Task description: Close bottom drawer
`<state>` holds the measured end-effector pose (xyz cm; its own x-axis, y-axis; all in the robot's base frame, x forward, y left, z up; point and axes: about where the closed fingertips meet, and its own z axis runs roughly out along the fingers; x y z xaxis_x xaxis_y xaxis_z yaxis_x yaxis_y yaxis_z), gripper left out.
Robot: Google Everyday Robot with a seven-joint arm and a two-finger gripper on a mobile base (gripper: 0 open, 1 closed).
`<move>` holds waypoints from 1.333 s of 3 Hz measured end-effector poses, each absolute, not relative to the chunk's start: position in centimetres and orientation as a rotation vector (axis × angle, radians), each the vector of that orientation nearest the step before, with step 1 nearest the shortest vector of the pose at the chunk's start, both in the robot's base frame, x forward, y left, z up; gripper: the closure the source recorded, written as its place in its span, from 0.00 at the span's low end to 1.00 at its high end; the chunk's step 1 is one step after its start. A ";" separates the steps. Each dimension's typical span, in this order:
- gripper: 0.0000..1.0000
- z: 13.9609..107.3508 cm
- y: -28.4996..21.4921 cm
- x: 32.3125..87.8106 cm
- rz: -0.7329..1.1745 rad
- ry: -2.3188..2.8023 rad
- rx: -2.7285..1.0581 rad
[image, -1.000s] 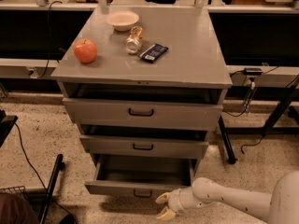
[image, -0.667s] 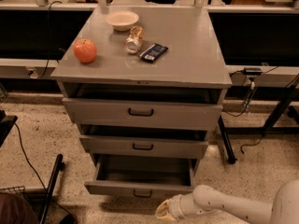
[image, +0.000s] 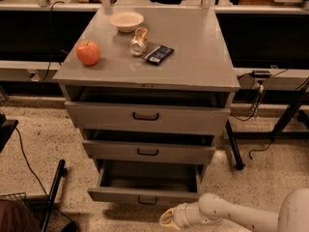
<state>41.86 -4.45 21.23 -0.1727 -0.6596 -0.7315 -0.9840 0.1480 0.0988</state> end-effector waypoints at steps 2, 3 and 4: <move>1.00 15.1 -3.4 43.3 0.817 1.831 -1.482; 1.00 12.1 -2.6 45.1 0.817 1.780 -1.454; 1.00 11.0 -2.5 46.8 0.809 1.744 -1.435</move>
Offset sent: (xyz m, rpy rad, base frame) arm 0.0332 0.0117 -0.1050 0.1398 -0.0857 -0.0659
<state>46.80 -2.54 11.01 -0.1152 -0.5271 -0.8420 -0.9833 0.1810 0.0212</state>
